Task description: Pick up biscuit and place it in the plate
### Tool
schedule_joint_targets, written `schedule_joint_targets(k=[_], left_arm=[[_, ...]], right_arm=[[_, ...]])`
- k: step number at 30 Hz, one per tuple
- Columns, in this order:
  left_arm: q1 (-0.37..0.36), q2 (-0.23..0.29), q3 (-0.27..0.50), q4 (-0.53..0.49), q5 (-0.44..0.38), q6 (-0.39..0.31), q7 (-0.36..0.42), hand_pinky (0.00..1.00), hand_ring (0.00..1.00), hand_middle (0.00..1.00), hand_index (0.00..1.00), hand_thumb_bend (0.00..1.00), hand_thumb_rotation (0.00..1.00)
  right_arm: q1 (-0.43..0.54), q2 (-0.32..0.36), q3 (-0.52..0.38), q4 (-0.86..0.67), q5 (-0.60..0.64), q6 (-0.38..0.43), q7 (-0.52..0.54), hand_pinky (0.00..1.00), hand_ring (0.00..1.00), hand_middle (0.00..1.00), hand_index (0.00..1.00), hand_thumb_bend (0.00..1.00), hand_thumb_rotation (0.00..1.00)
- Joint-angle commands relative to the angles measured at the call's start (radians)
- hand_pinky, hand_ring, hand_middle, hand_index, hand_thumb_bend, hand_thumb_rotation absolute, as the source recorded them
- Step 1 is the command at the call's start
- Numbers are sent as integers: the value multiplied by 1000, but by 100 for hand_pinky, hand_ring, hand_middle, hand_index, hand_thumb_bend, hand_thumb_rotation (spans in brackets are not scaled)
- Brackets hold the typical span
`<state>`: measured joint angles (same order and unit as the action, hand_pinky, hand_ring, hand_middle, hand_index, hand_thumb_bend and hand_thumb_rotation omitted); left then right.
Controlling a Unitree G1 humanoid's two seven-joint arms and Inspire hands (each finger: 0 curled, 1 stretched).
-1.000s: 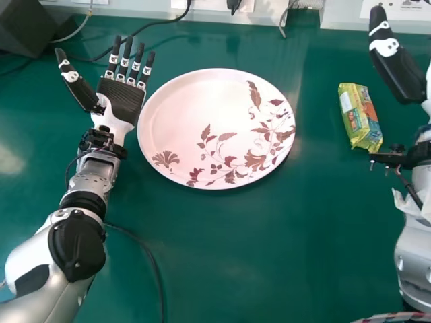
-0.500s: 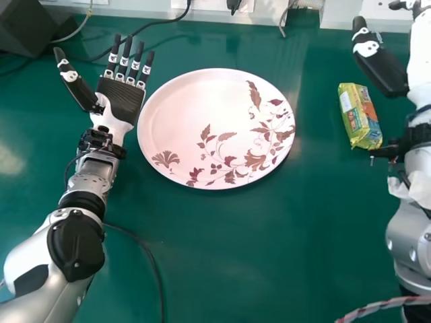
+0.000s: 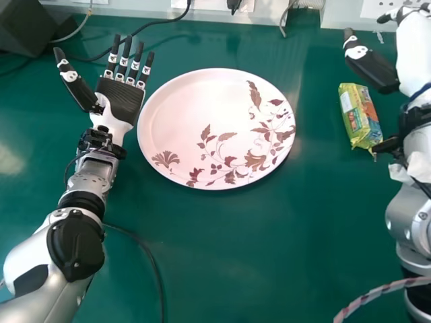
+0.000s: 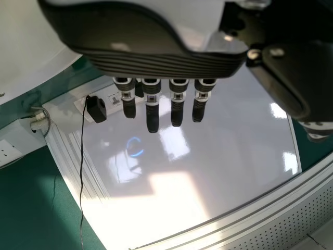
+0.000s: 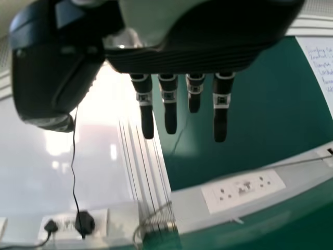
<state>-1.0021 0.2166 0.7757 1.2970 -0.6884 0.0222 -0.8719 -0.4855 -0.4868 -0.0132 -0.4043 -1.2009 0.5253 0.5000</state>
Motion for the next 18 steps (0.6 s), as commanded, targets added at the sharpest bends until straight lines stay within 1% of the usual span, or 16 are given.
schedule_joint_targets(k=[1,5,12,15,18], left_arm=[[21,8,6,2,-6,-3,-11,97,92,97,96,100,70],[22,9,7,3,-7,-4,-13,97,93,97,96,100,69],[24,11,10,3,-11,5,-19,98,92,97,96,100,66],[25,12,11,3,-12,6,-22,99,92,97,96,100,65],[25,11,13,3,-15,9,-25,99,91,97,97,100,66]], right_arm=[[-20,-26,10,28,-7,-4,20,70,82,88,82,72,39],[-42,-28,15,67,1,9,36,70,82,88,83,73,39],[-68,-29,34,117,-6,27,49,71,81,88,83,79,41],[-75,-29,44,132,-13,34,49,72,81,87,83,80,40],[-78,-31,52,143,-12,37,46,73,81,87,83,80,43]])
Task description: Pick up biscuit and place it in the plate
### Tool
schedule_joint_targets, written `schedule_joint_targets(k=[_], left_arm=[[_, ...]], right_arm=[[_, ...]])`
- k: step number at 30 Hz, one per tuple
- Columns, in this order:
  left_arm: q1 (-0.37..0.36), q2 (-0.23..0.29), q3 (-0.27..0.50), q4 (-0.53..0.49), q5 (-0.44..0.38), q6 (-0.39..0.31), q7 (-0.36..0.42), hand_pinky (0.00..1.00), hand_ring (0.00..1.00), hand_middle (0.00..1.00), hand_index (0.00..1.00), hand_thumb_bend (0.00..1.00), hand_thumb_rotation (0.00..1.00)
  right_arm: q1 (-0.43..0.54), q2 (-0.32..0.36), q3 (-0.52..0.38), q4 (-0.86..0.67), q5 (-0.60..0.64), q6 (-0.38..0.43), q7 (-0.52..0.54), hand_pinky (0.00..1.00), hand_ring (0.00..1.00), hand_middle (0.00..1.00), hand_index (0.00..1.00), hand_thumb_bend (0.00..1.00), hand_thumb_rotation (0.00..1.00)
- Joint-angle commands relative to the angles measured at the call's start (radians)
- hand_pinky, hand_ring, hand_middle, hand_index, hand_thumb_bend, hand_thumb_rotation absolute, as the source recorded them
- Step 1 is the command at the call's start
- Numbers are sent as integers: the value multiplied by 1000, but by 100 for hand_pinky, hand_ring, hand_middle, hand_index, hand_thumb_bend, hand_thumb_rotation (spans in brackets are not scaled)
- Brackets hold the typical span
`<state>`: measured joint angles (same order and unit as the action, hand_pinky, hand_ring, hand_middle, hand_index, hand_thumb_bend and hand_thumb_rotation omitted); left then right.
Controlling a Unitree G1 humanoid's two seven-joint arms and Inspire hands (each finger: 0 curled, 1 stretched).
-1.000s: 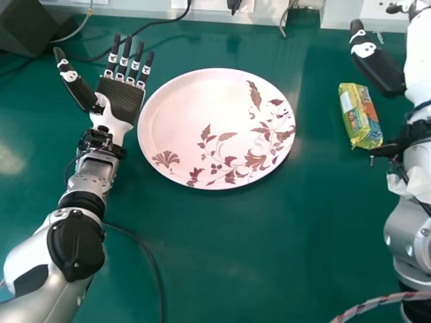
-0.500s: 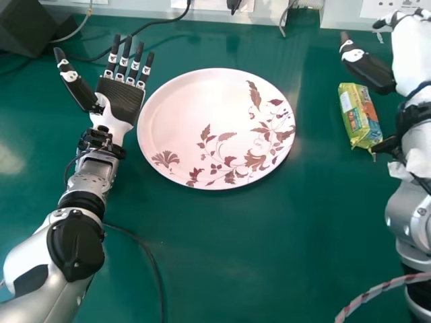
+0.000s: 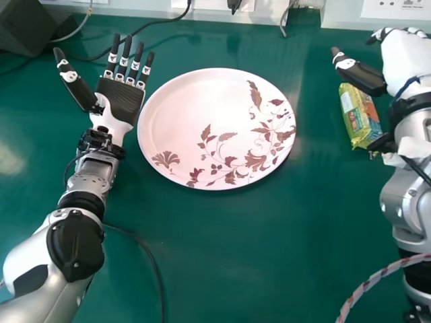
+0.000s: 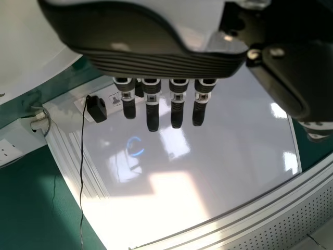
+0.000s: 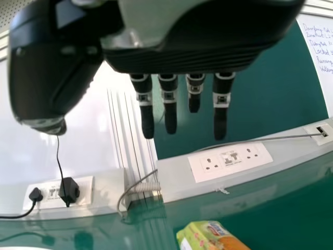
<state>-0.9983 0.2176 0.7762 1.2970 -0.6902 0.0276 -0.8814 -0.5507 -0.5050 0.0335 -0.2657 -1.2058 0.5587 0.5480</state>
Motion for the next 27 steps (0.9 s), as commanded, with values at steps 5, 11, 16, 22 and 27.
schedule_joint_targets(k=[5,11,16,22,27], left_arm=[[21,12,9,5,-9,1,-20,100,92,98,96,100,67],[21,13,8,5,-4,-7,-5,100,92,98,96,100,67],[22,16,10,5,-8,1,-24,100,93,98,97,100,66],[25,18,6,4,-4,-4,-28,99,92,98,96,100,65],[26,16,9,4,-9,2,-48,99,92,98,97,100,65]], right_arm=[[-19,-17,11,36,6,1,-14,74,82,89,84,83,43],[-32,-23,22,72,9,4,-20,73,80,88,84,89,44],[-42,-19,33,88,-3,21,-17,73,82,91,89,91,49],[-42,-22,46,101,-11,36,-26,74,83,94,94,95,49],[-37,-22,49,97,-7,42,-27,75,84,97,100,90,50]])
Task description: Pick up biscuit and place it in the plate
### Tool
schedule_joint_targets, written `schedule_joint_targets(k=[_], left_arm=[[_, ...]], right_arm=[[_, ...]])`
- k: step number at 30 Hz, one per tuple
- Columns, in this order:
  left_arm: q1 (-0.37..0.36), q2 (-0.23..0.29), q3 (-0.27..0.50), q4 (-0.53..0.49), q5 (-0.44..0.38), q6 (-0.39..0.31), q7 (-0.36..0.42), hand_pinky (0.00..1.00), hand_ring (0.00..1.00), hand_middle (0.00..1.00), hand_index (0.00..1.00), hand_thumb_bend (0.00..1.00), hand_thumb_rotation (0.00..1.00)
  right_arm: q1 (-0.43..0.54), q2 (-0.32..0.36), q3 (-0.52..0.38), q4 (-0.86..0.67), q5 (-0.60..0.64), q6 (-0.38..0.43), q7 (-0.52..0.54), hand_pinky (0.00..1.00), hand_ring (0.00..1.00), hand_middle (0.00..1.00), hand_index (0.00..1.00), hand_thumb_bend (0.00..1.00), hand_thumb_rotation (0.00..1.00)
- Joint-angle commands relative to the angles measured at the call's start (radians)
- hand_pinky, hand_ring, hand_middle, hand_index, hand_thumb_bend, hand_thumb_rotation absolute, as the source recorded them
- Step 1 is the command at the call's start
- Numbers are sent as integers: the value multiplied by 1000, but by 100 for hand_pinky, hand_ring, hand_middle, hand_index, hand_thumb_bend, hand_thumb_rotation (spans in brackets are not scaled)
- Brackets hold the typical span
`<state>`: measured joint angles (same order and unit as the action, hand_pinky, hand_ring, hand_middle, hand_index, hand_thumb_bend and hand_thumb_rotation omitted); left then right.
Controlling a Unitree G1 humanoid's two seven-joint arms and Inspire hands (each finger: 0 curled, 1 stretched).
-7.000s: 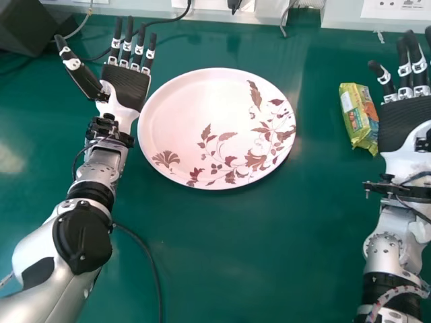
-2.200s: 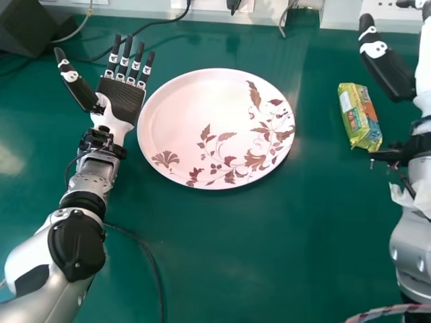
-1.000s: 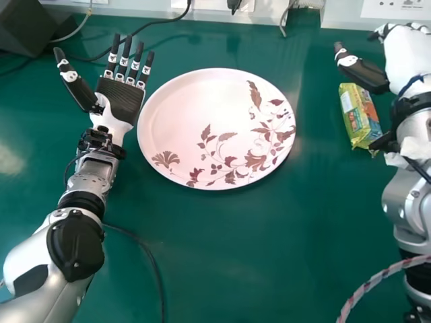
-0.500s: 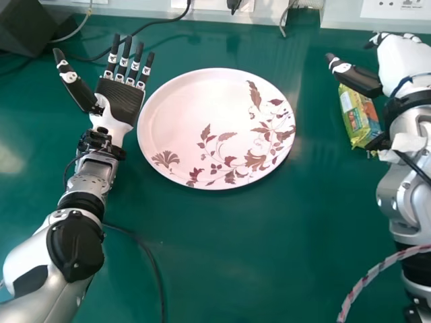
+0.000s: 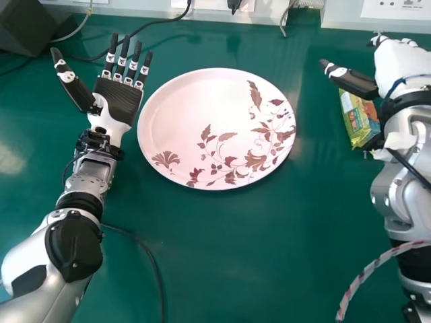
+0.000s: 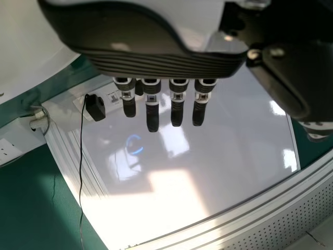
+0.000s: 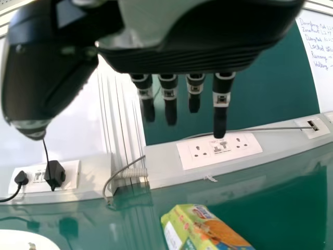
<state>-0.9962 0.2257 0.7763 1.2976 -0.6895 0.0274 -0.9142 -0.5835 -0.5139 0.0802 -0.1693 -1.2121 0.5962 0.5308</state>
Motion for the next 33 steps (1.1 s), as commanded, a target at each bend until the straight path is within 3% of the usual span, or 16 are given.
schedule_joint_targets(k=[1,27,33], left_arm=[[24,9,10,4,-11,8,-15,99,92,98,97,100,65],[26,11,22,2,-9,44,-11,99,91,96,95,100,65],[27,10,23,1,-12,50,-30,99,92,97,95,100,66]], right_arm=[[-4,-13,2,1,1,3,-12,75,84,97,100,90,50],[-21,-46,41,115,9,18,8,73,82,95,100,96,47],[-37,-56,50,166,27,27,7,73,83,96,100,90,50]])
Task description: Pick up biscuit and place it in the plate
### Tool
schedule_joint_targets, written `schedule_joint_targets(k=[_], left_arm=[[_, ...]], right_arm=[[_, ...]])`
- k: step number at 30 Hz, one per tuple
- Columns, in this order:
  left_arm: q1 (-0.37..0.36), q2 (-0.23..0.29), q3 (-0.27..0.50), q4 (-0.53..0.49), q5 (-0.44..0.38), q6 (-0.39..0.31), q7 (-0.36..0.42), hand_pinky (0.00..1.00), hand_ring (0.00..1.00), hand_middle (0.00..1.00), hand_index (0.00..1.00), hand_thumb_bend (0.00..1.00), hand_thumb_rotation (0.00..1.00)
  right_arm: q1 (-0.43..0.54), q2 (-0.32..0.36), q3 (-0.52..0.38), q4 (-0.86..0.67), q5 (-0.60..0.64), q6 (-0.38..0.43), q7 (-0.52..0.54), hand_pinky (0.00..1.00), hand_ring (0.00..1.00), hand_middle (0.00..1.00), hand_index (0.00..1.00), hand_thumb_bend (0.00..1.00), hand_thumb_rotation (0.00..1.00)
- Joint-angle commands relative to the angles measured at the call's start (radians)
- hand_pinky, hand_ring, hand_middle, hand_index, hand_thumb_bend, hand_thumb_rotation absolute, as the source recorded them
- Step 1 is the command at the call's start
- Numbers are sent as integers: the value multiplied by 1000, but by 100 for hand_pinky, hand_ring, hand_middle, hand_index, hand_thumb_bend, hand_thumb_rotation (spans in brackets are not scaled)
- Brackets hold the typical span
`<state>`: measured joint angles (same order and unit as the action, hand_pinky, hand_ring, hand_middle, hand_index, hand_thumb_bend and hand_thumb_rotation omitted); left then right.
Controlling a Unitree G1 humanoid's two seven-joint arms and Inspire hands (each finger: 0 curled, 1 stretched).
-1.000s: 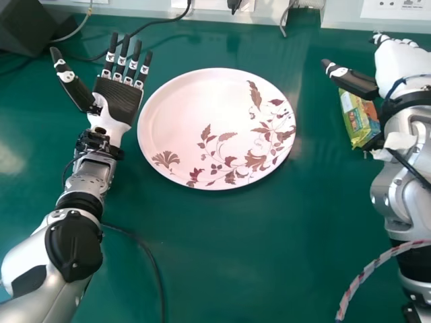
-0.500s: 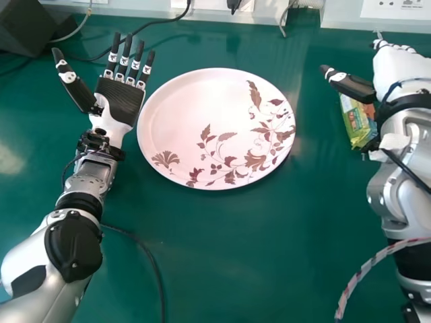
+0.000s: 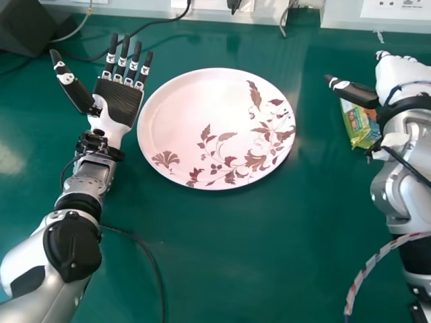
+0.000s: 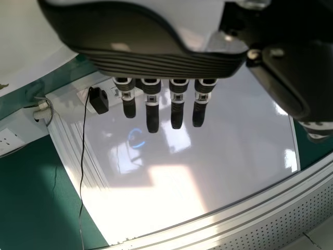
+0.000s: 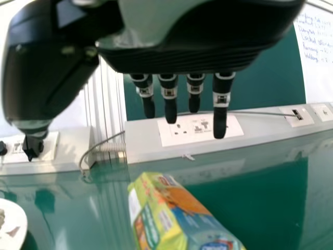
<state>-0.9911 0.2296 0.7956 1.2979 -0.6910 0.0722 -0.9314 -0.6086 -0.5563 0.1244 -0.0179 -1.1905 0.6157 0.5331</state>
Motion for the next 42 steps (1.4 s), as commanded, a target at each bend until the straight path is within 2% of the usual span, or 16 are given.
schedule_joint_targets(k=[1,9,13,20,23,28,35,42], left_arm=[[22,6,5,1,-12,9,-14,99,93,97,95,100,66],[27,11,6,2,-11,24,-37,100,92,97,94,100,63],[26,7,9,-1,-14,19,-30,99,91,96,94,100,61],[30,7,7,1,-10,24,-45,100,92,96,94,100,63],[31,6,9,2,-12,25,-56,97,91,96,94,100,64],[29,3,17,0,-18,26,-40,94,91,96,94,100,64],[30,3,17,-2,-15,19,-20,95,92,96,95,100,63],[34,6,19,-2,-16,26,-36,99,92,96,96,100,64]], right_arm=[[-18,-14,9,25,4,12,8,73,83,96,100,91,49],[-42,-23,47,117,5,32,13,74,83,96,100,91,45],[-37,-21,57,147,13,35,-1,74,84,97,100,89,49],[-36,-20,71,191,21,43,-32,74,84,97,100,89,42],[-35,-22,81,212,21,40,-49,74,84,98,100,88,41],[-38,-19,89,237,37,43,-73,75,84,98,100,84,48],[-54,-18,96,283,61,54,-98,74,83,97,100,86,51],[-64,-18,115,329,78,73,-99,74,82,96,100,85,47]])
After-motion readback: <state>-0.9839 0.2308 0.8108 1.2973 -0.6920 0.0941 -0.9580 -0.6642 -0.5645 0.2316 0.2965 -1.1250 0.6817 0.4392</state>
